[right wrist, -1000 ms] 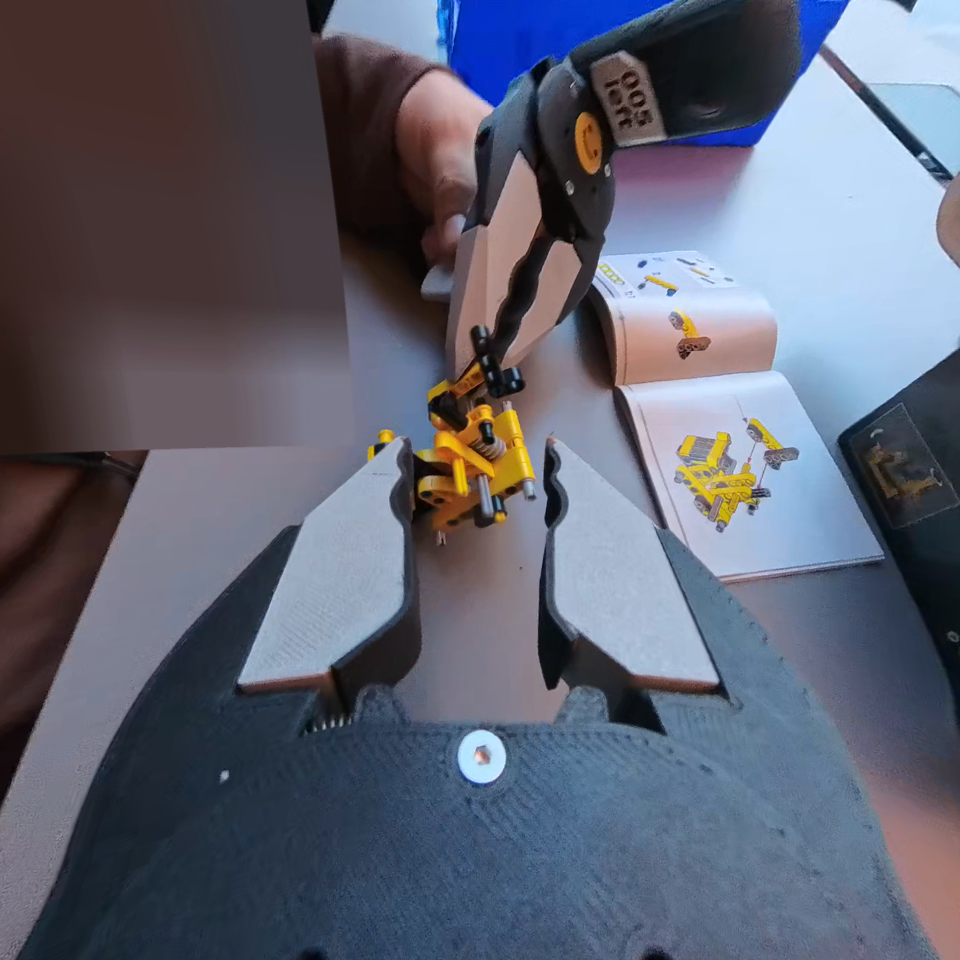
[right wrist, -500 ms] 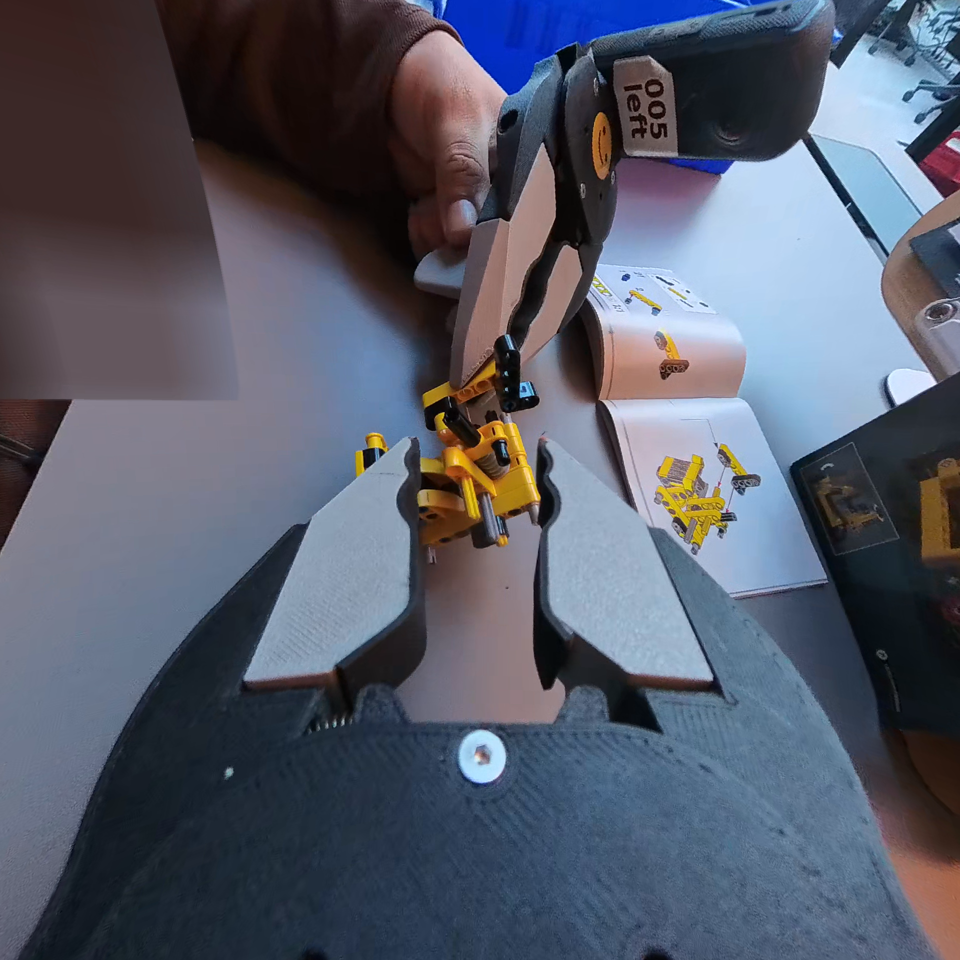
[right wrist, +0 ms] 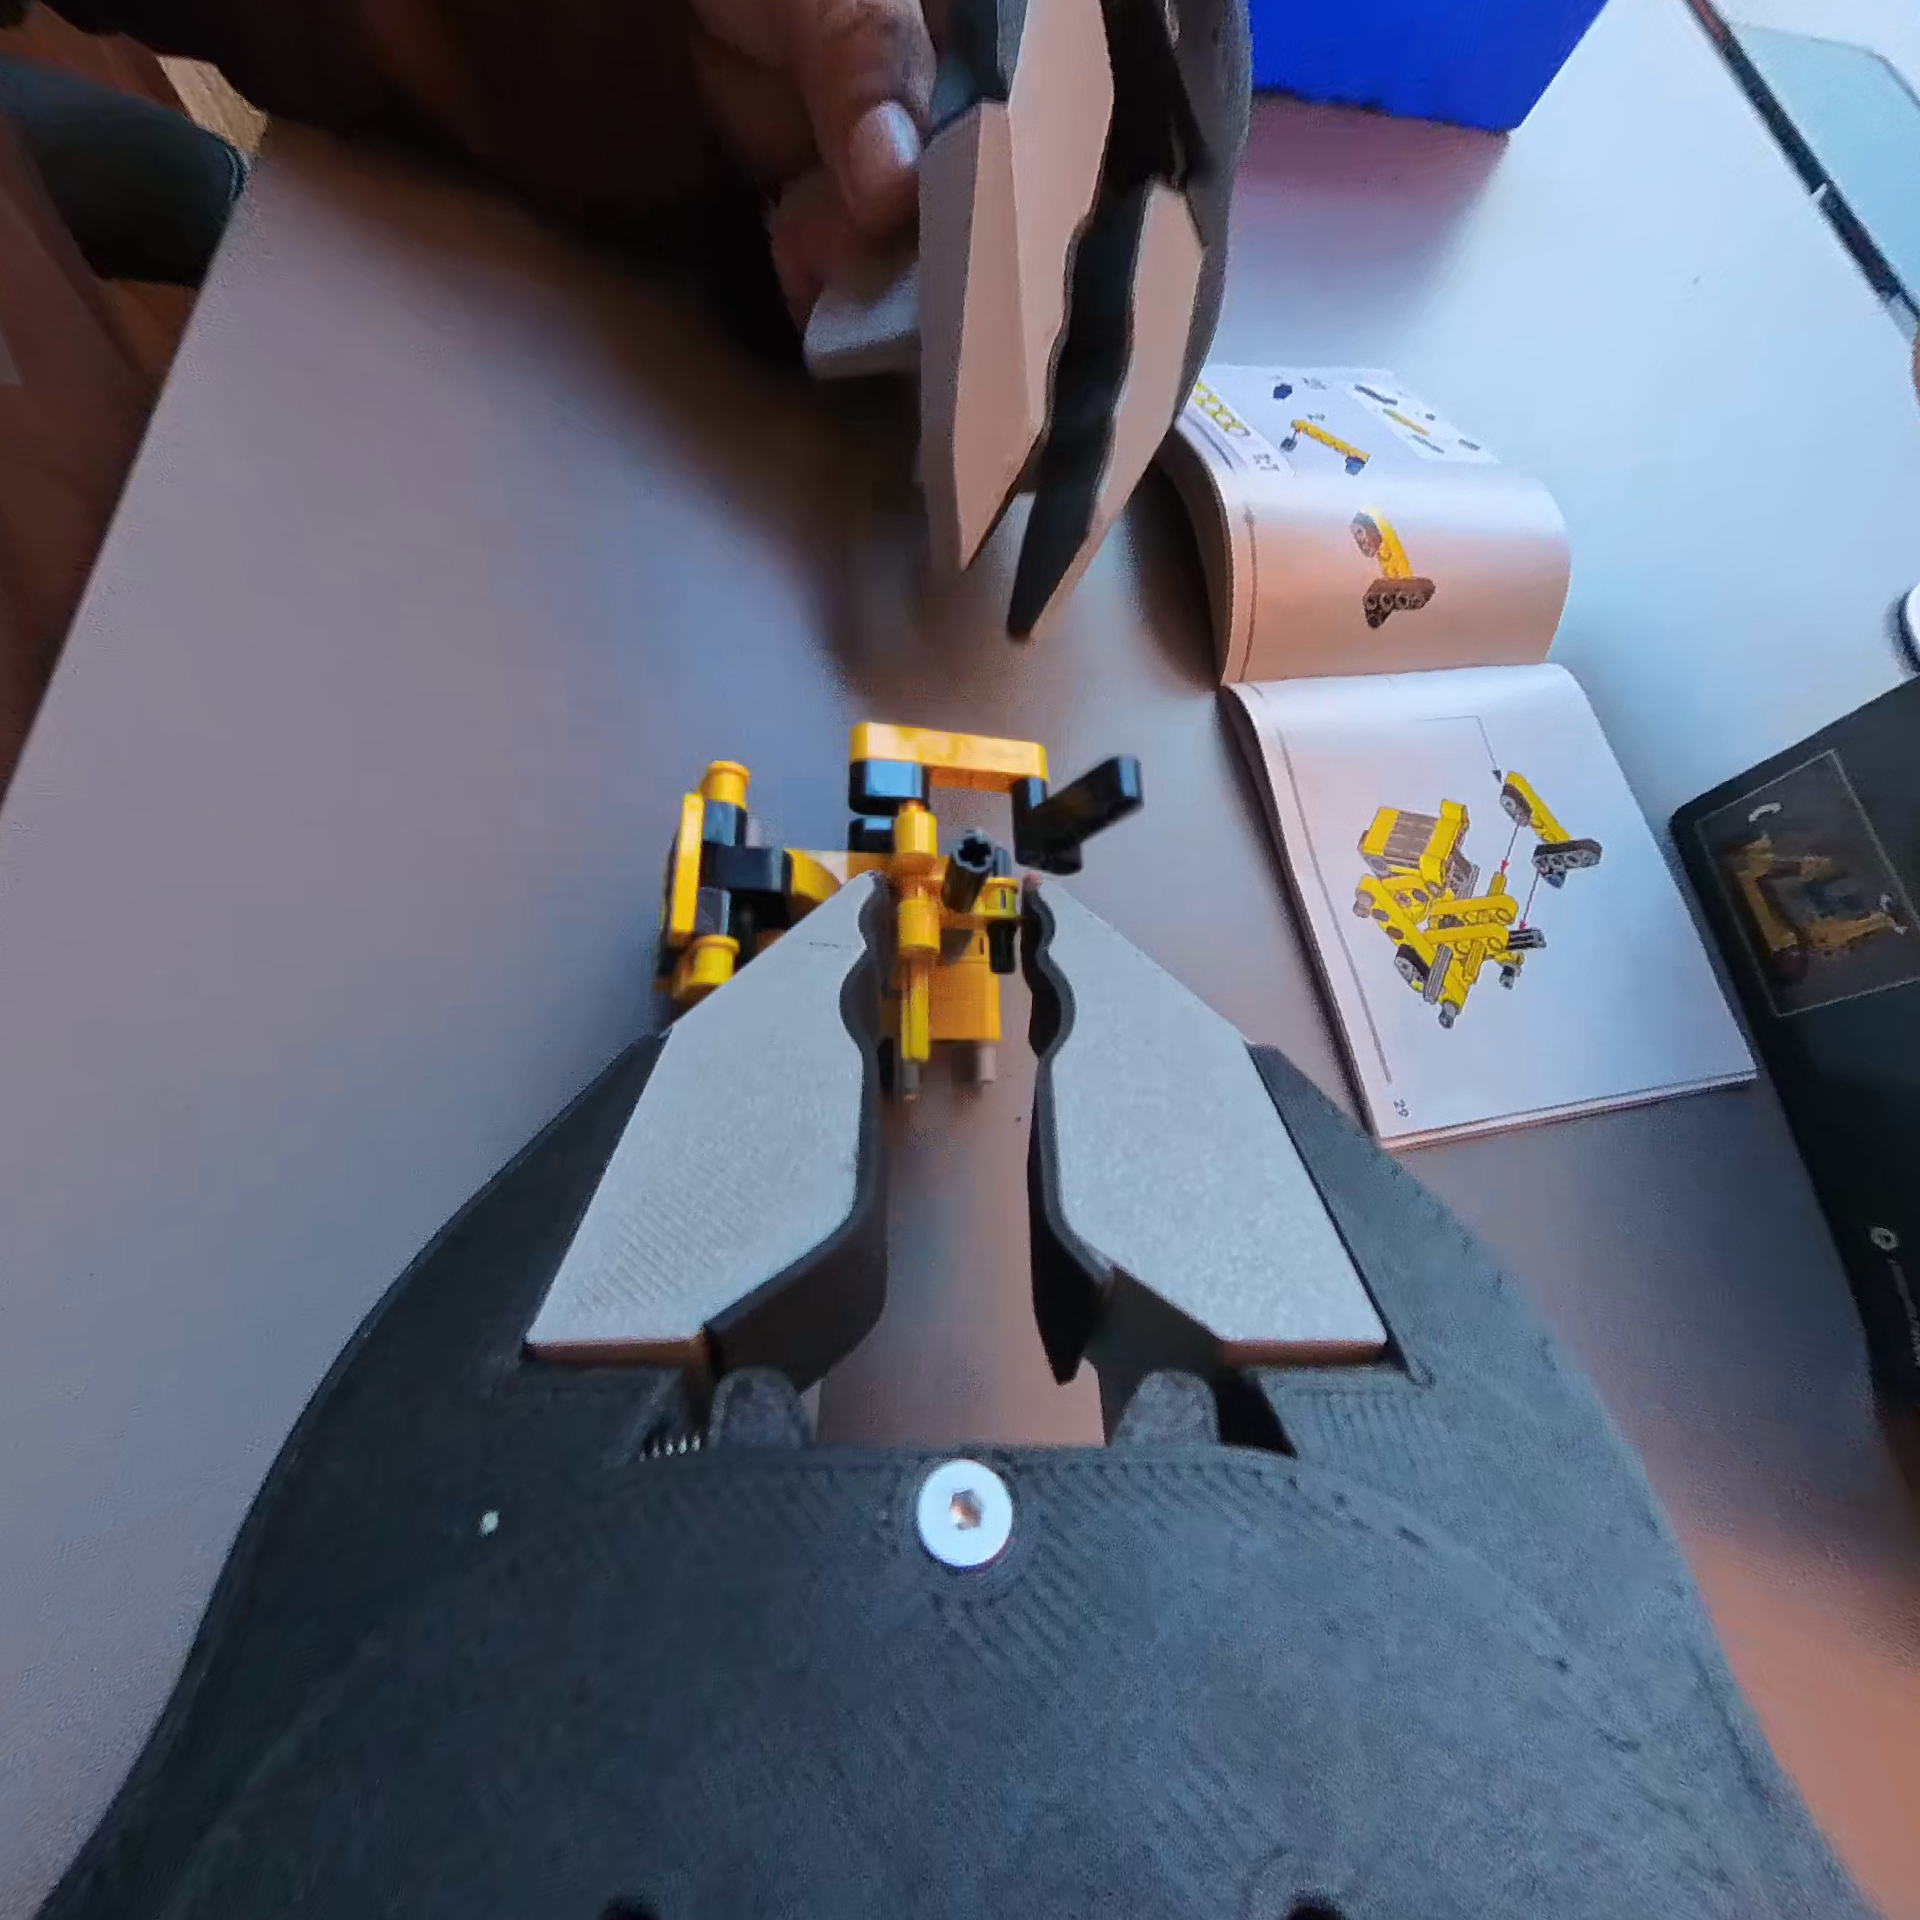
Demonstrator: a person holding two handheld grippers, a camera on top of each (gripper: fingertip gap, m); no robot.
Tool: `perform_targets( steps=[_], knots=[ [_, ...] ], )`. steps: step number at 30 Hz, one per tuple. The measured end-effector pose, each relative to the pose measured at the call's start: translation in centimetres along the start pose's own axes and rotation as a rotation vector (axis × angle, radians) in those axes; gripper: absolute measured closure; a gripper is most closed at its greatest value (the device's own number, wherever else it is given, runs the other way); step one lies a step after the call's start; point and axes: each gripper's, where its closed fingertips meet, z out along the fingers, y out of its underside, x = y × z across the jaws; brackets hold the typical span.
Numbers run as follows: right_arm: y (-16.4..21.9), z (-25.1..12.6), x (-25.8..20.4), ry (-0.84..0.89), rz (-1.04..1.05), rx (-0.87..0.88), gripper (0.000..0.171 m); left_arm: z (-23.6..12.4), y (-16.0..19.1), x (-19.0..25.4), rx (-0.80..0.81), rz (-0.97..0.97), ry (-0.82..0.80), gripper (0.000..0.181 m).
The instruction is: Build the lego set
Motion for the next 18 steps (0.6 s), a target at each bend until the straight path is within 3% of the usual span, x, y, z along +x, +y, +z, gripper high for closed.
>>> perform_targets(
  steps=[6,18],
  knots=[
    [0.4,0.2,0.0,-0.026,0.03,-0.003,0.149,-0.4,0.6,-0.7,-0.048,0.065,-0.087,0.166],
    [0.5,-0.3,0.0,-0.037,0.039,-0.001,0.143,0.3,1.3,-0.6,-0.088,0.076,-0.09,0.17]
  ],
)
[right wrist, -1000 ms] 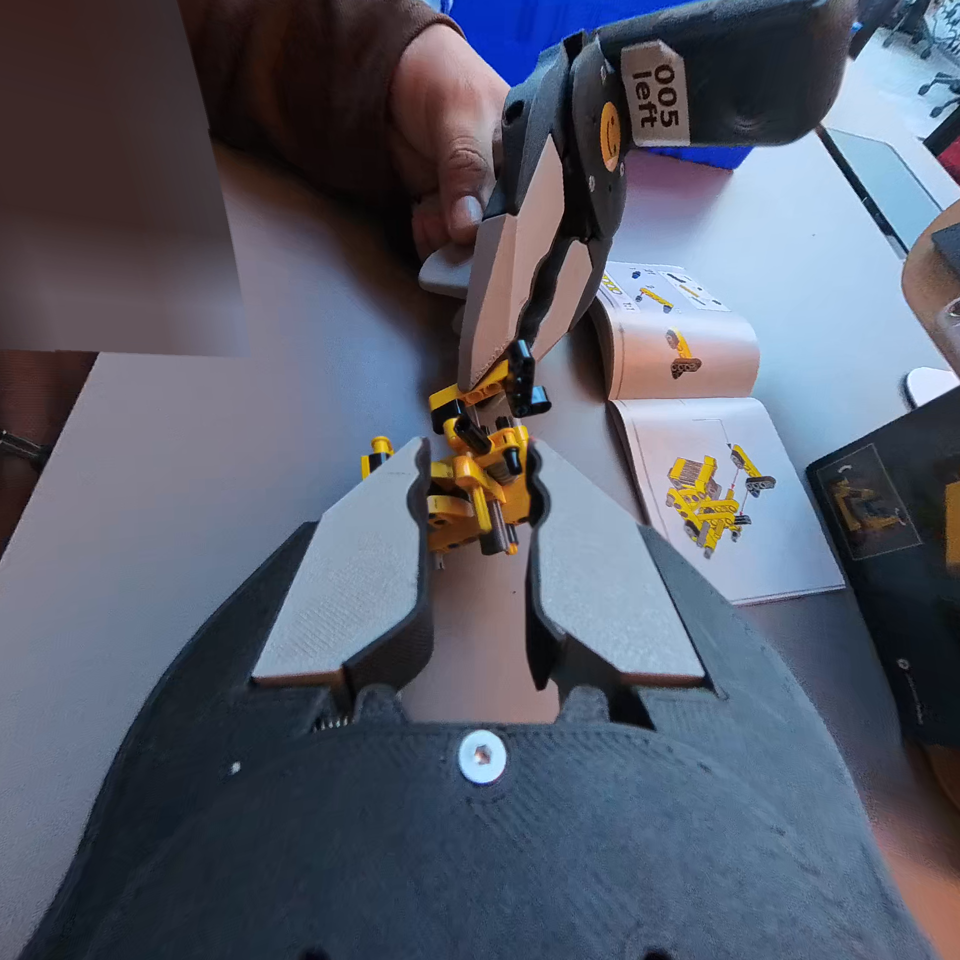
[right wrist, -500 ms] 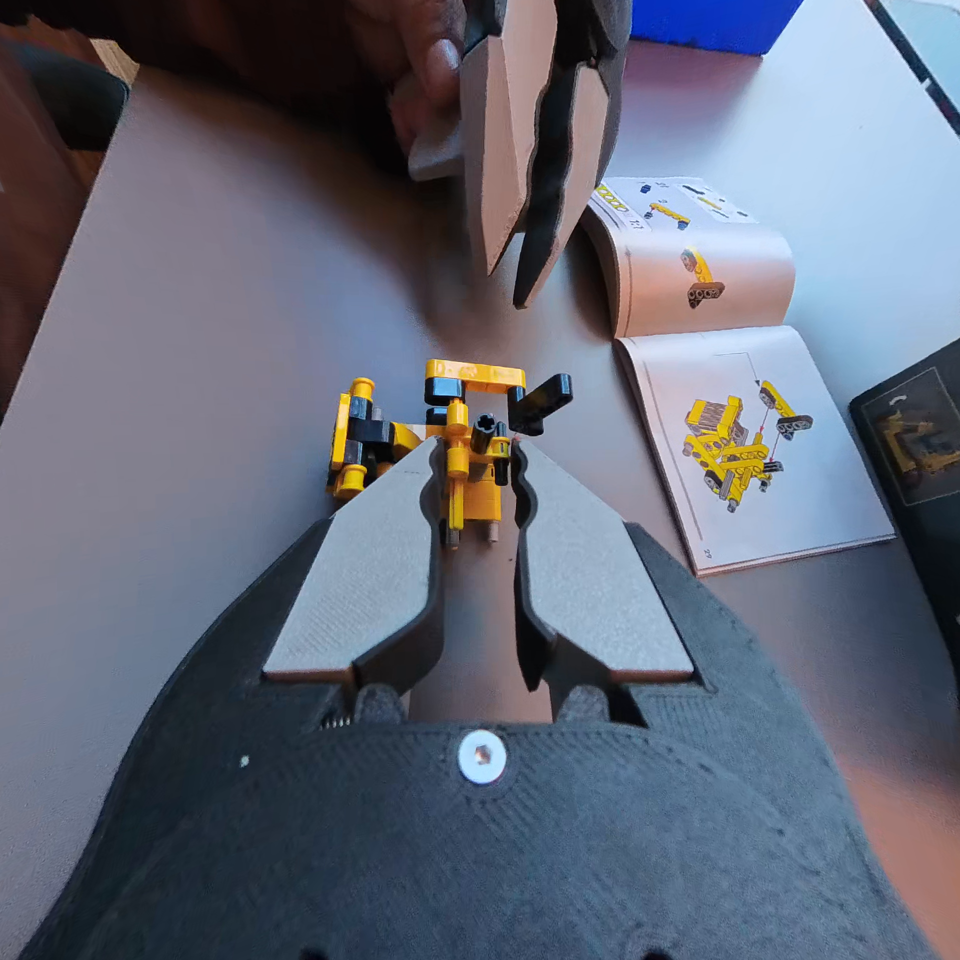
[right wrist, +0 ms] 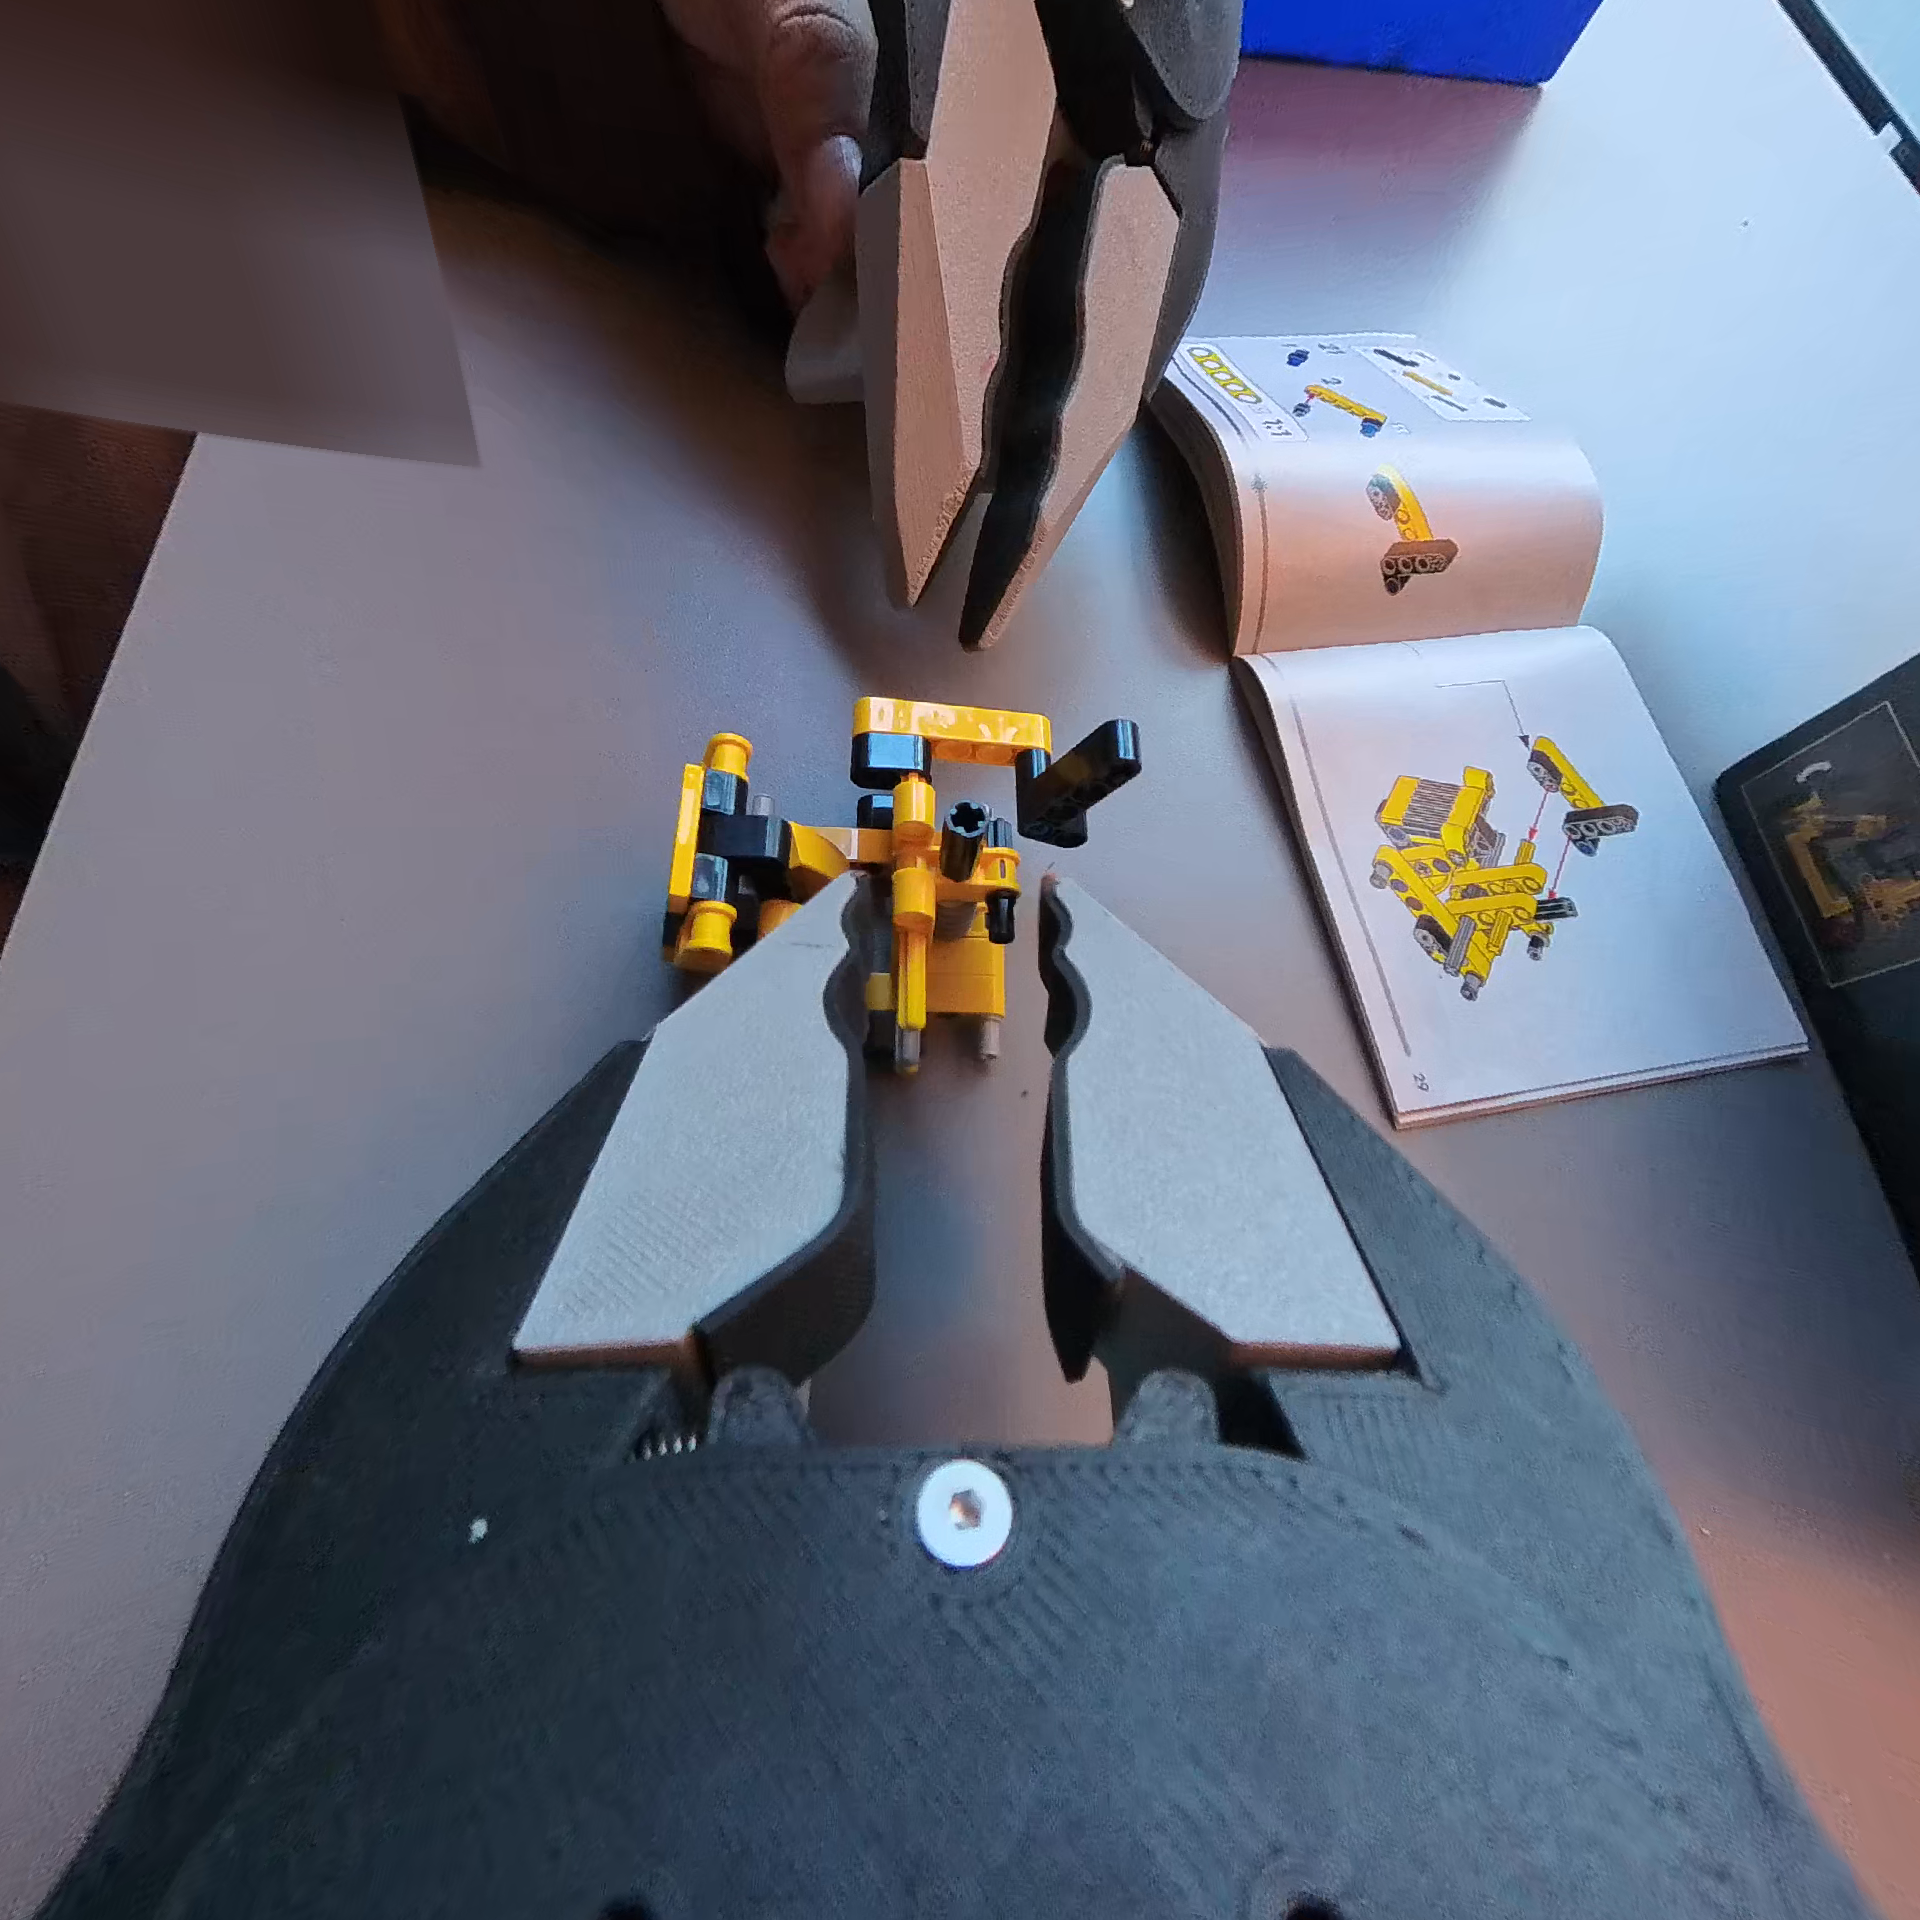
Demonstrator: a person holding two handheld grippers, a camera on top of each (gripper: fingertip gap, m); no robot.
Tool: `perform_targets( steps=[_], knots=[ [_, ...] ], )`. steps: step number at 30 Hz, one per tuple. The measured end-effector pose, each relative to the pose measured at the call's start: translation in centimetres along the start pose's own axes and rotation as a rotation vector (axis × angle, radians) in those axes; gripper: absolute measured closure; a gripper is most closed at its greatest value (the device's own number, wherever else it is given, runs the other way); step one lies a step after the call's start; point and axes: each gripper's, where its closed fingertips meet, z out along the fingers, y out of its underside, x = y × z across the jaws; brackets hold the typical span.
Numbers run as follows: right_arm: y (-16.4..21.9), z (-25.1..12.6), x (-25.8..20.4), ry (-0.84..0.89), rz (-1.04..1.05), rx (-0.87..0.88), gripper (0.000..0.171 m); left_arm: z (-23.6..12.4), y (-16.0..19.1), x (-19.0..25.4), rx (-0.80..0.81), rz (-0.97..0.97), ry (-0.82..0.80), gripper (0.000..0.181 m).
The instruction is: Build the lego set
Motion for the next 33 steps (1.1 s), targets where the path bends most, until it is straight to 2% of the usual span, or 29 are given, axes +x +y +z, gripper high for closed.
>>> perform_targets(
  steps=[33],
  knots=[
    [0.5,-0.06,0.13,-0.007,0.009,-0.017,0.142,0.15,0.14,-0.1,-0.011,0.006,-0.01,0.172]
  ],
)
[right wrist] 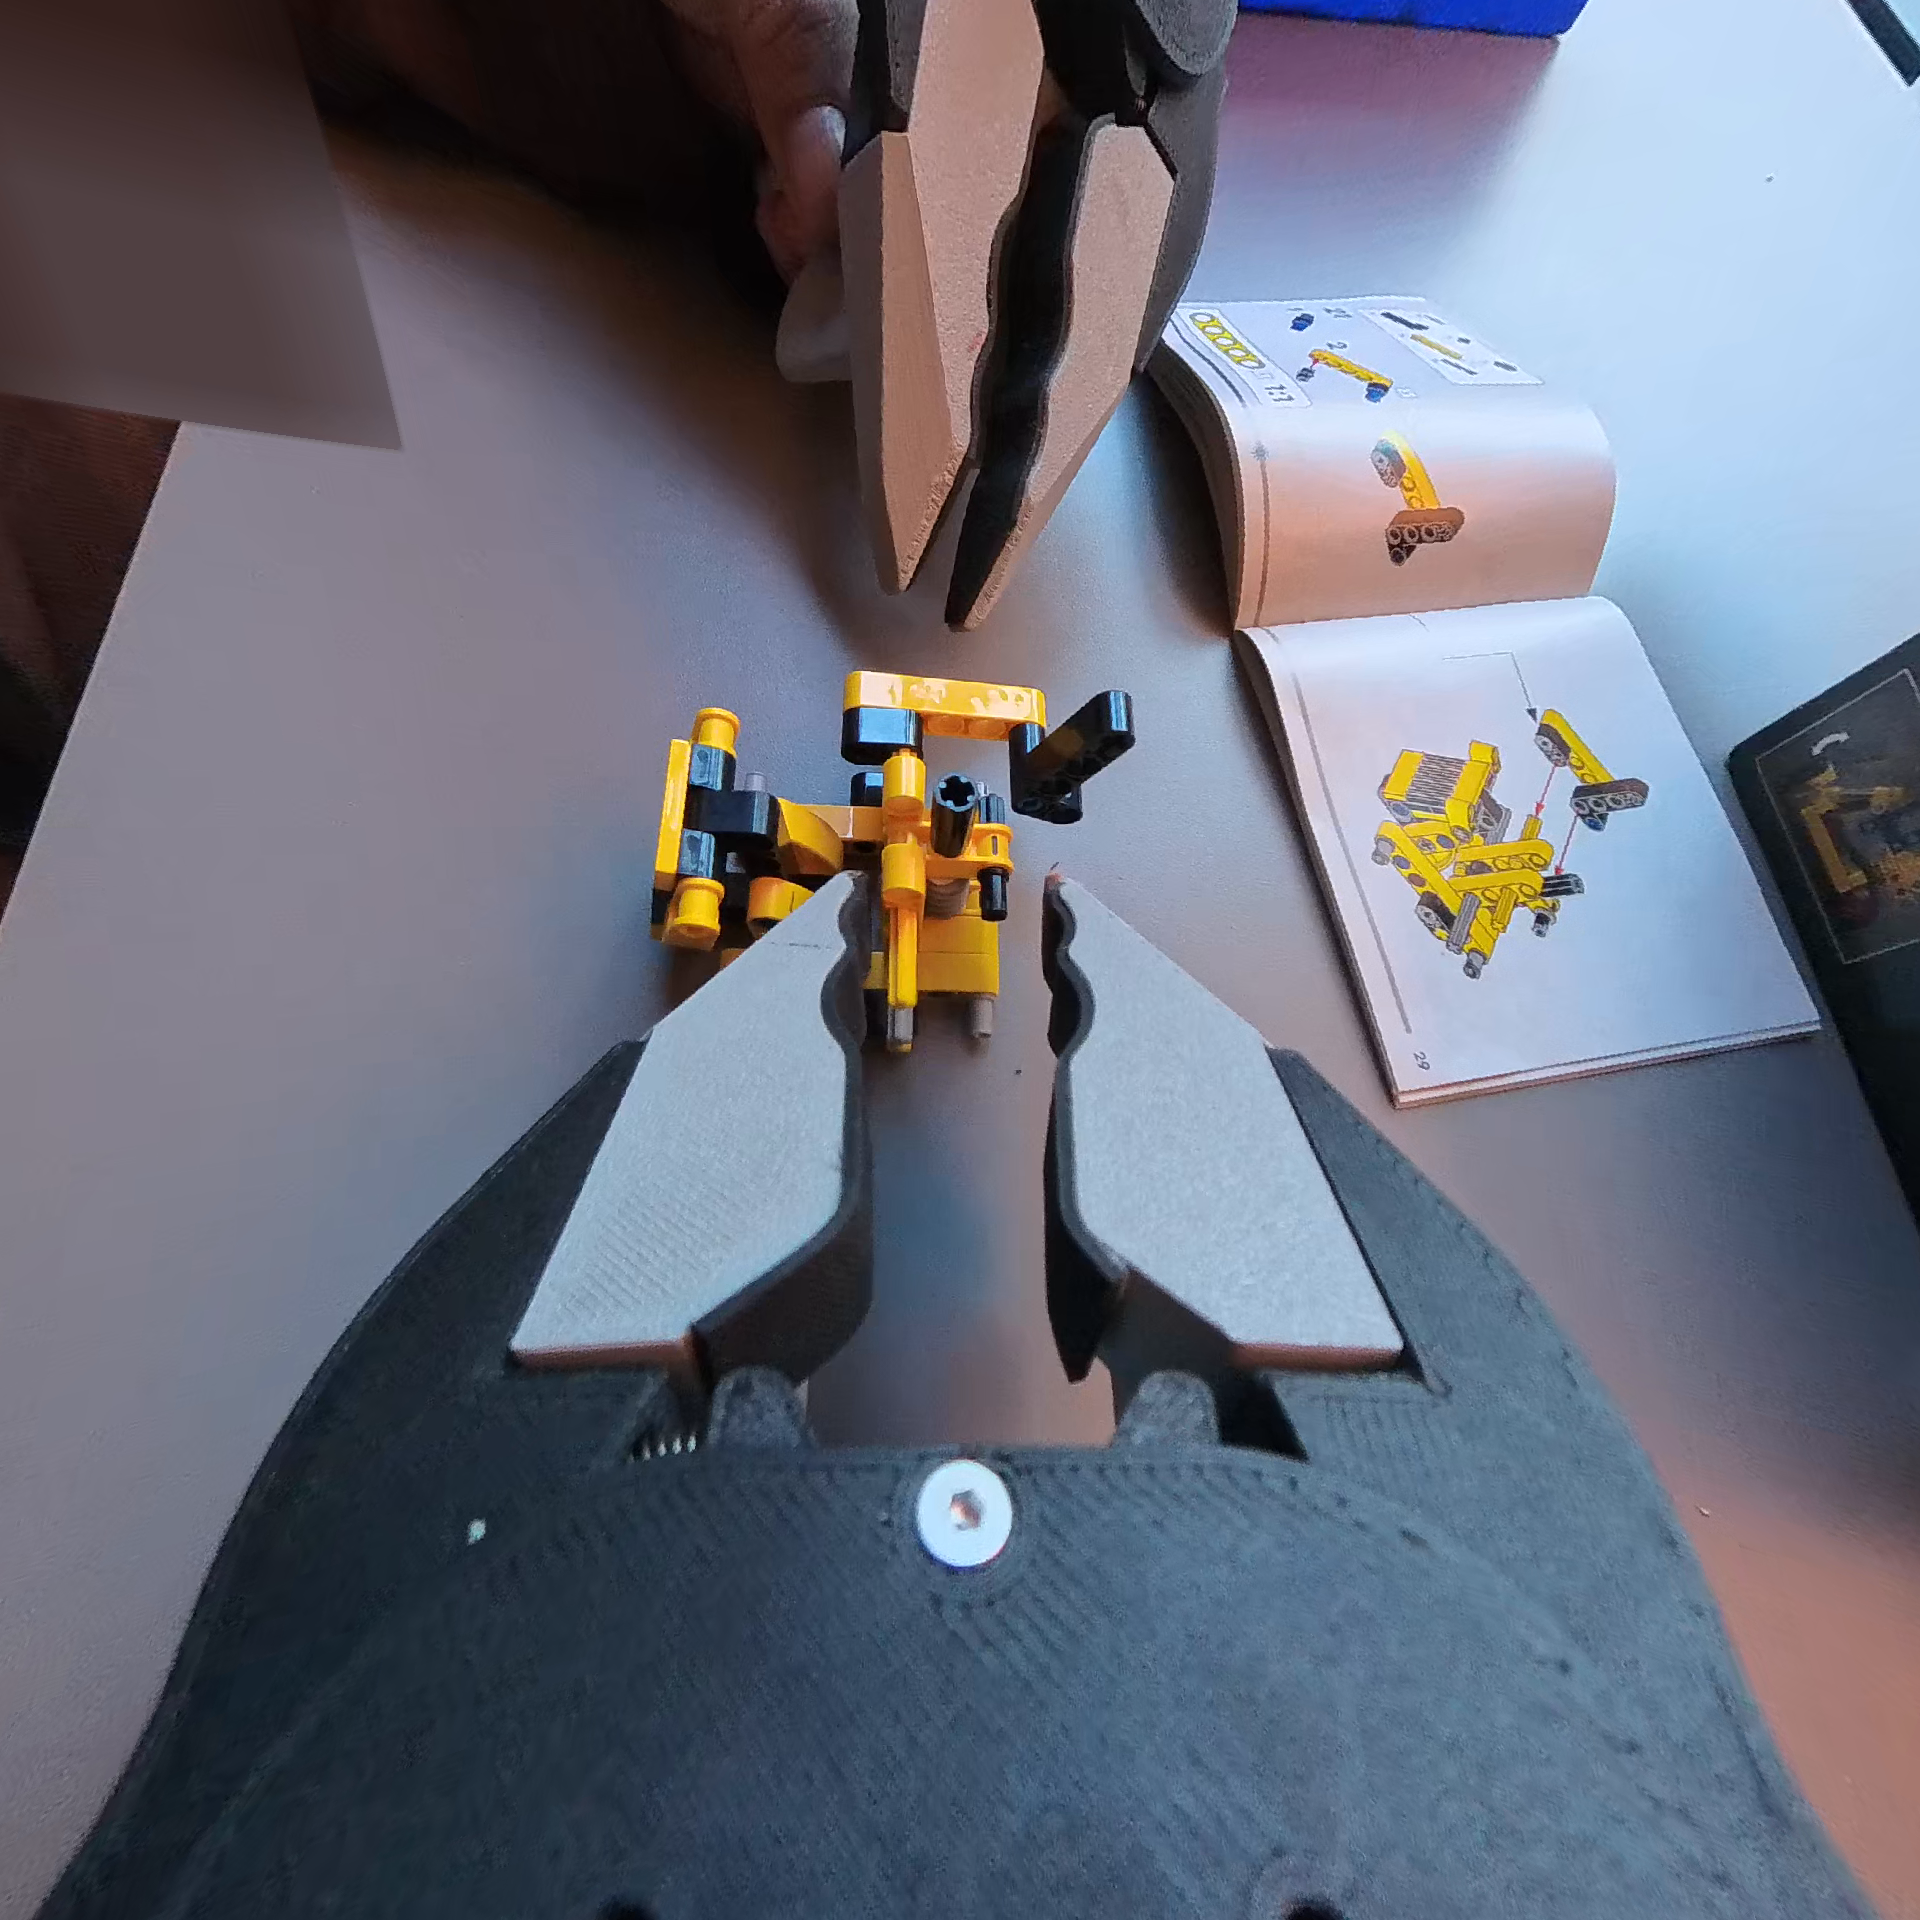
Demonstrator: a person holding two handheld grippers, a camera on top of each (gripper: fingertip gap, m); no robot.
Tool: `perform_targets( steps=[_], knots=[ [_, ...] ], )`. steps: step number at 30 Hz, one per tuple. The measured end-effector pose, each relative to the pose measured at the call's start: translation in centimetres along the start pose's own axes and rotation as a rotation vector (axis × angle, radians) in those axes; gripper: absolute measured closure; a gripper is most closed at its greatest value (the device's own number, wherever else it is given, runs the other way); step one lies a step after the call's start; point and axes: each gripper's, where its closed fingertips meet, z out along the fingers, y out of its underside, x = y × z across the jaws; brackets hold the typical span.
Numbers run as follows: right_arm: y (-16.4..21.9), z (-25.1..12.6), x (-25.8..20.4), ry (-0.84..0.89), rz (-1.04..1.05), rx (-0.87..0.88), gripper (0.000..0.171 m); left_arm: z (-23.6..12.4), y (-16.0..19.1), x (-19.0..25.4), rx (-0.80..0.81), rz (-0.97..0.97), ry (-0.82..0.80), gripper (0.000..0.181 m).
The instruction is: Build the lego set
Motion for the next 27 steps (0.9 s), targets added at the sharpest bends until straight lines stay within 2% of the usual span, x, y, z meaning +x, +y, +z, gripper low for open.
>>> perform_targets(
  steps=[17,20,27],
  knots=[
    [0.0,-1.0,0.3,-0.018,0.048,0.045,0.139,-0.1,-0.2,0.1,0.015,-0.009,0.031,0.175],
    [-0.3,-1.4,0.5,-0.014,0.065,0.076,0.14,-0.1,-0.2,0.5,0.008,0.01,0.058,0.181],
    [-1.1,-3.0,1.5,-0.004,0.114,0.19,0.139,0.3,-0.1,0.5,-0.019,0.013,0.072,0.181]
  ],
)
